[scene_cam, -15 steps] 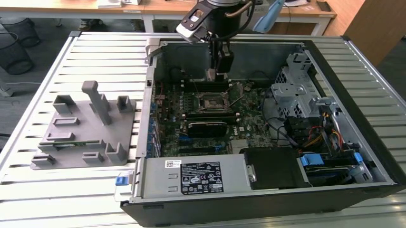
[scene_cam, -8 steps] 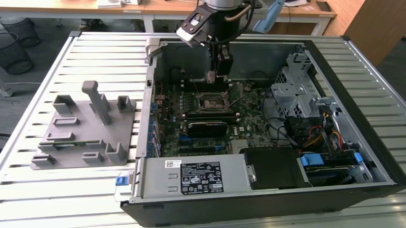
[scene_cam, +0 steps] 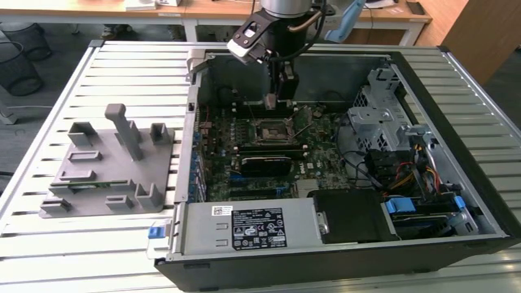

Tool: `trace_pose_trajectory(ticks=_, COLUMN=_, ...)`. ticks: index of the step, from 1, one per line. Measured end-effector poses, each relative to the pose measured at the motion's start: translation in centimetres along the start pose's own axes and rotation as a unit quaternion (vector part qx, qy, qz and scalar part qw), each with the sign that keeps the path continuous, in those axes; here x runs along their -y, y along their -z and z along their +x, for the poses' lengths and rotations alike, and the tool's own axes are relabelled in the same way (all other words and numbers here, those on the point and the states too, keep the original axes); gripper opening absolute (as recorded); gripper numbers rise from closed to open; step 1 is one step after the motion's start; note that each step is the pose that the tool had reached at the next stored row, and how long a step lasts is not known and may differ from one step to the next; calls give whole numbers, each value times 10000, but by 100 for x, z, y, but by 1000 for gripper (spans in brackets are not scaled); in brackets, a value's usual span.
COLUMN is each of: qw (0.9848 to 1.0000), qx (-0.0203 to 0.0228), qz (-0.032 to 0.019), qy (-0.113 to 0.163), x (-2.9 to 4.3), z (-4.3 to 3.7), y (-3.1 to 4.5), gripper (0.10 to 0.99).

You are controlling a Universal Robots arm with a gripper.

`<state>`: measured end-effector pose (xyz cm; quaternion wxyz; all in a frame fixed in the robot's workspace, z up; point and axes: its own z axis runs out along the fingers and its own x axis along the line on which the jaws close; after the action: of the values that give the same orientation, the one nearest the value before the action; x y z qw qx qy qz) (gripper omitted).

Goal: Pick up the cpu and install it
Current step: 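Place the cpu into insertion slot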

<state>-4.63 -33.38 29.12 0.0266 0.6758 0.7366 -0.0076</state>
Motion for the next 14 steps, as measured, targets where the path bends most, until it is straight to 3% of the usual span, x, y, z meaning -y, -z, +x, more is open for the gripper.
trace_pose_trajectory(ticks=14, qw=10000, qx=1, qz=1, qy=-17, x=-1, z=6, y=-118, gripper=529)
